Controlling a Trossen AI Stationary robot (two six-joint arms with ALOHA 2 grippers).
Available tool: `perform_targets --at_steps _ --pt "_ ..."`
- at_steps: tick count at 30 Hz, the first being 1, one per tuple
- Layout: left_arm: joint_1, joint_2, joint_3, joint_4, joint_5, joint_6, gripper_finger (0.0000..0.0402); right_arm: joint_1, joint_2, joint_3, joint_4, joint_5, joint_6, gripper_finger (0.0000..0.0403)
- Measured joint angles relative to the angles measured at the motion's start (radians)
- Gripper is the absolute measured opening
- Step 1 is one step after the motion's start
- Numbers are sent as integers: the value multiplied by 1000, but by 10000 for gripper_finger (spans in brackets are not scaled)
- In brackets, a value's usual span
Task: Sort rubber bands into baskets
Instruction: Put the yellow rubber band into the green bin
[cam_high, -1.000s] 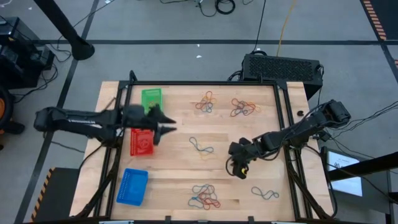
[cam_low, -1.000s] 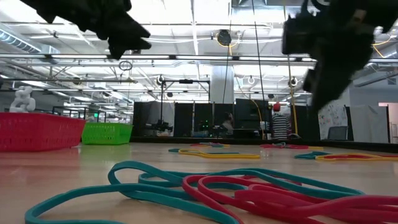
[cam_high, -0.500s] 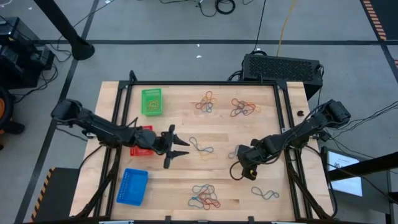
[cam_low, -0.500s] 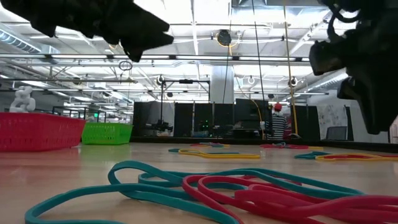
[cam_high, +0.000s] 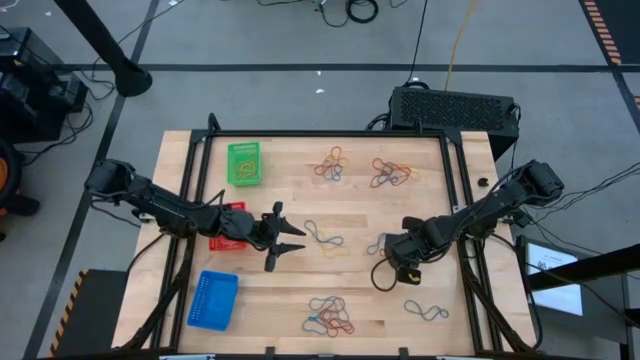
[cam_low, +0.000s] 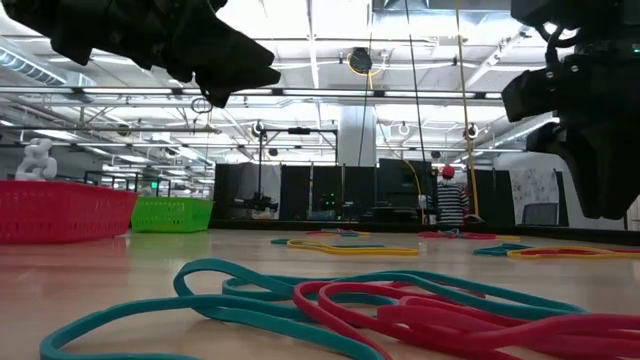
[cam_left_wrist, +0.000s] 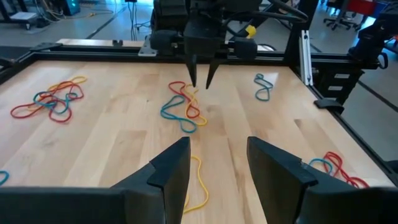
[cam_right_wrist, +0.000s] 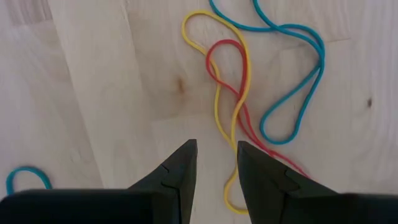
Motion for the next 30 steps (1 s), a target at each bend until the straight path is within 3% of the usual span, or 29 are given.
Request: perform_targets --at_steps 6,17,21,25,30 --pt "0 0 0 -3 0 -15 166 0 0 -16 16 10 -10 107" --pt "0 0 0 -3 5 -24 166 -1 -3 -176 174 66 9 105" --pt "0 0 0 -3 4 4 166 -1 -3 -186 183 68 16 77" --pt "9 0 0 0 4 8 166 -1 -3 -187 212 35 6 16" --pt "23 0 0 0 6 9 166 -1 -2 -159 198 28 18 3"
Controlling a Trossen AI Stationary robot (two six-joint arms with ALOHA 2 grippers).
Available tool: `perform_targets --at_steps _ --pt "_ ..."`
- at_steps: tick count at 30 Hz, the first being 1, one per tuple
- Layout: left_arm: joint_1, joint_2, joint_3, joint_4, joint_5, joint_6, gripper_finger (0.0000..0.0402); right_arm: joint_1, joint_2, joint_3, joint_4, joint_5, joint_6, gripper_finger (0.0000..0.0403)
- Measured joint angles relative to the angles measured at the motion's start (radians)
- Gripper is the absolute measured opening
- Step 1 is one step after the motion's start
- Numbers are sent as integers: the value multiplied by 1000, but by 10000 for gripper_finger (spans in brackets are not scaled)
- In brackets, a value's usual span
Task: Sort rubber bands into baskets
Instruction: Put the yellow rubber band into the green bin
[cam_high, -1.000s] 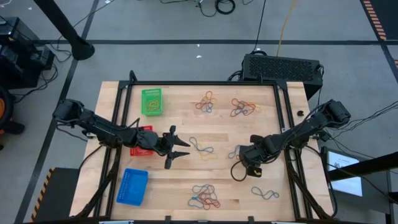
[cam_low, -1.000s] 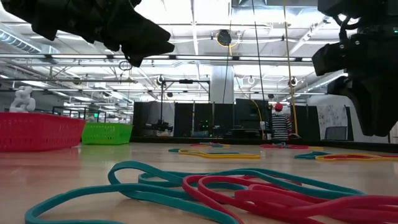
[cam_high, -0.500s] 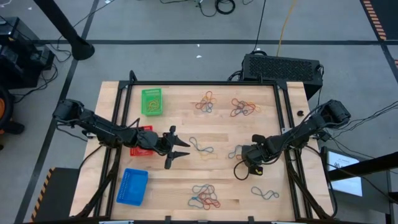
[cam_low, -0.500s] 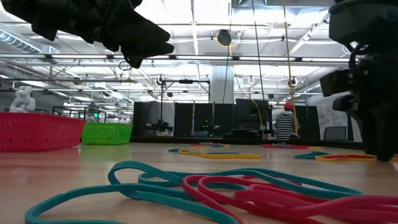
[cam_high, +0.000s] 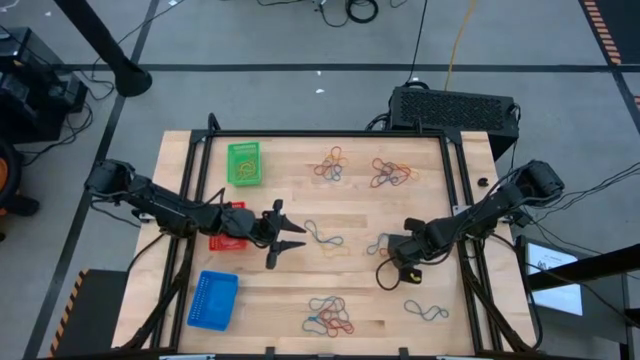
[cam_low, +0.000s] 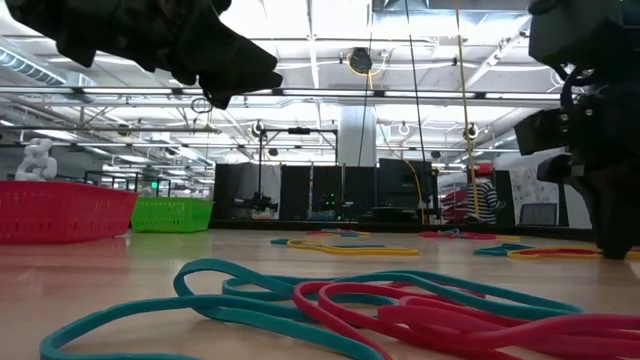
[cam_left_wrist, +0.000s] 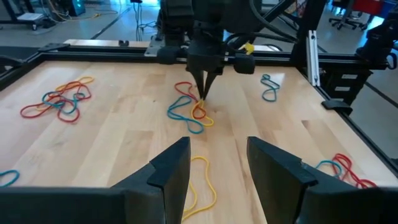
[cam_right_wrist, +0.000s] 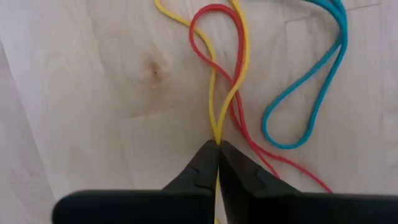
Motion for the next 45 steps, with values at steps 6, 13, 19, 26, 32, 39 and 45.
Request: perform_targets --at_steps 6,13,19,26,32,39,45 --pt "11 0 0 0 2 8 166 -1 -52 66 17 4 -3 1" --pt "12 0 0 0 5 26 166 1 -141 104 137 29 -25 0" --pt "12 0 1 6 49 26 166 2 -154 109 352 30 -90 0" --pt "12 53 1 158 146 27 166 2 -154 109 511 30 -139 0" --pt "11 181 1 401 234 24 166 2 -154 109 603 30 -132 0" --pt "11 330 81 482 248 17 166 2 -111 109 736 30 -137 0" --pt "-4 438 190 480 328 16 166 2 -55 109 795 26 -137 0"
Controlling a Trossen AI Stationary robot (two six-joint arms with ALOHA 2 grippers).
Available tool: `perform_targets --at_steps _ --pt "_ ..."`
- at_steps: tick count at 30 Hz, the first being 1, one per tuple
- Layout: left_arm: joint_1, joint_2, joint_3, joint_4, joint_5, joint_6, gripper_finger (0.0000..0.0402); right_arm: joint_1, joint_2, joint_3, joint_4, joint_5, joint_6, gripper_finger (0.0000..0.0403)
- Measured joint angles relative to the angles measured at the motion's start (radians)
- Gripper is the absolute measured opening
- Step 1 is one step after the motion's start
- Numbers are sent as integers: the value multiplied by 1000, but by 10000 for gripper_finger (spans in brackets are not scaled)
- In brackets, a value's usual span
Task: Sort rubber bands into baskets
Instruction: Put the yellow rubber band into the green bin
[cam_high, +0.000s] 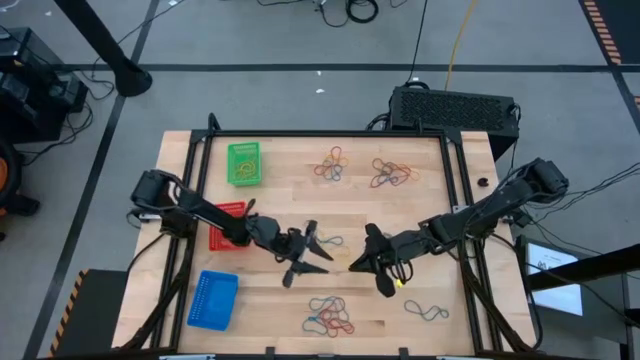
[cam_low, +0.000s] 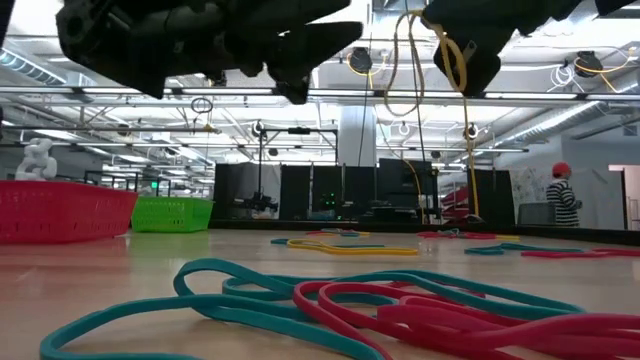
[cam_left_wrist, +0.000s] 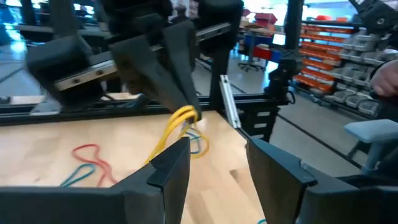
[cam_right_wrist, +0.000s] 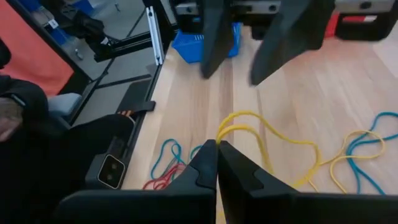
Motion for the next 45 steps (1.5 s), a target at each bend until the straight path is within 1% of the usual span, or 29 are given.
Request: perform_targets --at_steps 9,12,19,22,33,45 --pt "-4 104 89 -2 8 0 166 0 85 0 134 -17 7 0" --pt "-5 122 100 -8 14 1 166 0 95 0 138 -28 11 0" --pt "-4 124 101 -32 14 1 166 7 96 0 137 -33 34 0" --pt "-4 124 101 -38 13 1 166 16 96 0 138 -60 34 0" --pt "-4 124 101 -35 6 2 166 20 96 0 139 -55 38 0" --pt "-4 124 101 -31 6 2 166 -10 96 0 138 -53 30 0"
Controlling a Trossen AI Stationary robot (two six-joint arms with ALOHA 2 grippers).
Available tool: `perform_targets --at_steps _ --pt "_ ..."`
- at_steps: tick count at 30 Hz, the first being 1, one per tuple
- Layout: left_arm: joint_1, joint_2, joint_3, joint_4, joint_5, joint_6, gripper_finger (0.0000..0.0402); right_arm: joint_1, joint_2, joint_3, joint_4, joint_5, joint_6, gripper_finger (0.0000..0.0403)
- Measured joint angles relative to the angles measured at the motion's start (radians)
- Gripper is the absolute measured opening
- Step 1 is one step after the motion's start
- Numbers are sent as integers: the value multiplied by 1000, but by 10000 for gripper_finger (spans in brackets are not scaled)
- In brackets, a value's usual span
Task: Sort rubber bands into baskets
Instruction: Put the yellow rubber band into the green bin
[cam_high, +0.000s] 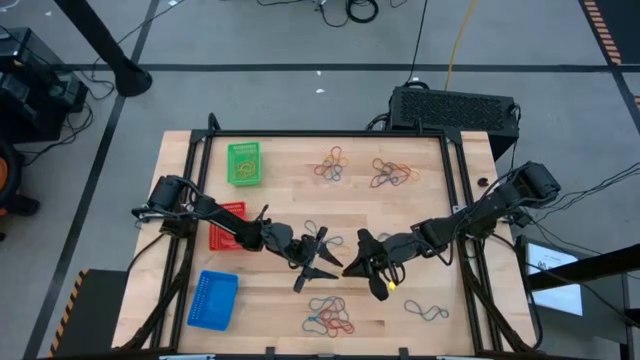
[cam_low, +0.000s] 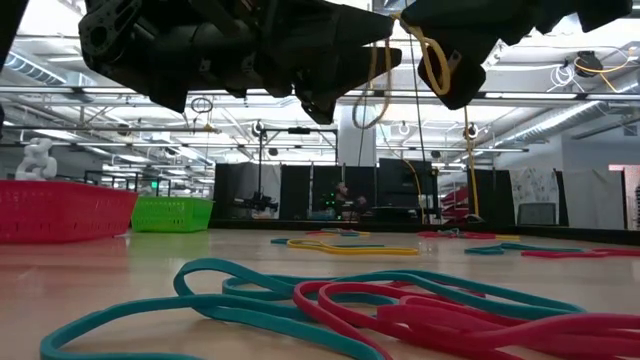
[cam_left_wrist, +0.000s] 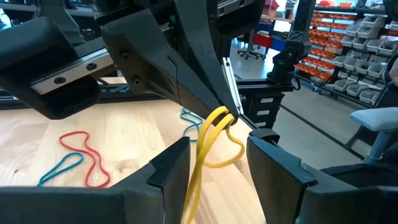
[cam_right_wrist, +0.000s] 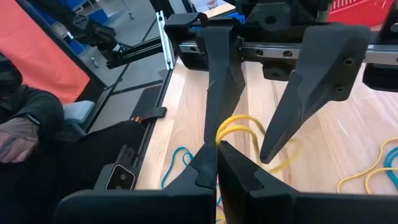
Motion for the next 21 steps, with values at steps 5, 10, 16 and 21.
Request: perform_targets --at_steps 5,10,16,21 --pt "1 0 0 0 0 5 164 0 0 0 0 0 0 0" --pt "6 0 0 0 -18 -14 125 0 0 0 0 0 -5 0" --pt "8 0 0 -5 -27 -19 34 0 0 0 0 -1 -42 0" --pt "19 0 0 -28 -26 -21 10 0 0 0 0 0 -58 0"
